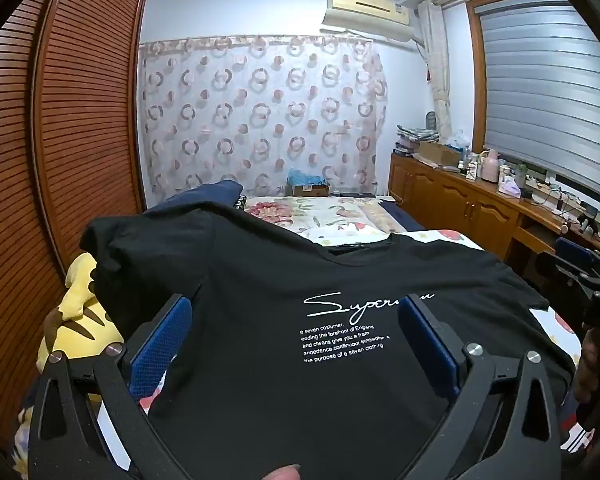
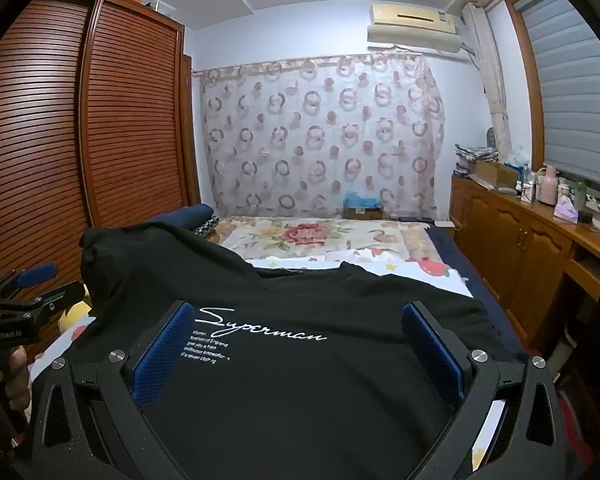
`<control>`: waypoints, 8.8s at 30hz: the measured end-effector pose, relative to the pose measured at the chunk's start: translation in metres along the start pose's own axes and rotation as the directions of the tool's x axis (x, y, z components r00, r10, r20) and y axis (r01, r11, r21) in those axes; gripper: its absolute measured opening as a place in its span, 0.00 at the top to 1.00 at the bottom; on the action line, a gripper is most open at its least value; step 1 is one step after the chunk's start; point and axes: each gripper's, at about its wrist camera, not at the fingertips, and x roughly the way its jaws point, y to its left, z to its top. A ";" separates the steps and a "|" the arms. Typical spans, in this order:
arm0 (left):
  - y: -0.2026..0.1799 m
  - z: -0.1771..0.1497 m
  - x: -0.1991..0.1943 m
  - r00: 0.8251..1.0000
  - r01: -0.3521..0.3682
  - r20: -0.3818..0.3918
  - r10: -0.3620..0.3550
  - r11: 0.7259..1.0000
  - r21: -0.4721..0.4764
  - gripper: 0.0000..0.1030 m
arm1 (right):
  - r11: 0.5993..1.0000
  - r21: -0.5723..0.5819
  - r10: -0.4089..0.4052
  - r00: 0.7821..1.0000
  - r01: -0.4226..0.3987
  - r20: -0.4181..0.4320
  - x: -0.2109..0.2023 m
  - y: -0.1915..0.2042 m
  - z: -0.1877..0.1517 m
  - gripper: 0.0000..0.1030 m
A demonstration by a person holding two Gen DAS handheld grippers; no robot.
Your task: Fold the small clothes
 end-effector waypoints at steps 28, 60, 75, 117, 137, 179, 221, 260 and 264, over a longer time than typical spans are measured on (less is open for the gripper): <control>-0.001 0.000 0.000 1.000 -0.007 -0.005 0.007 1.000 0.012 0.00 | 1.000 0.007 0.006 1.000 -0.006 -0.008 -0.002 0.001 0.001 0.00; -0.002 0.000 -0.001 1.000 -0.007 -0.002 0.007 1.000 0.019 0.00 | 1.000 0.016 0.008 1.000 -0.007 -0.011 0.002 -0.003 0.001 0.00; -0.002 0.000 -0.001 1.000 -0.009 -0.002 0.009 1.000 0.022 0.00 | 1.000 0.015 0.008 1.000 -0.008 -0.011 0.001 -0.002 0.000 0.00; 0.095 -0.003 0.049 0.992 -0.007 -0.123 0.006 1.000 -0.004 0.05 | 0.987 -0.064 0.136 0.982 -0.145 -0.131 0.074 -0.007 0.022 0.00; 0.203 0.047 0.104 0.982 -0.129 -0.155 0.111 0.985 -0.111 0.65 | 0.974 -0.077 0.189 0.951 -0.213 -0.244 0.158 -0.014 0.055 0.00; 0.068 0.117 0.150 0.967 0.158 -0.213 -0.136 0.983 0.090 0.77 | 0.988 -0.015 0.144 0.961 -0.152 -0.237 0.171 -0.027 0.060 0.00; 0.123 0.081 0.143 0.988 0.034 -0.154 -0.030 0.999 0.025 0.25 | 0.913 -0.064 0.333 0.827 -0.403 -0.453 0.307 0.118 0.061 0.95; 0.088 0.099 0.240 0.930 0.036 -0.365 0.047 0.975 0.218 0.97 | 0.990 -0.032 0.109 0.874 -0.141 -0.473 0.226 0.014 0.037 0.46; 0.128 0.118 0.235 0.931 0.012 -0.361 0.049 0.986 0.165 0.96 | 0.990 -0.035 0.106 0.874 -0.140 -0.473 0.236 0.008 0.037 0.46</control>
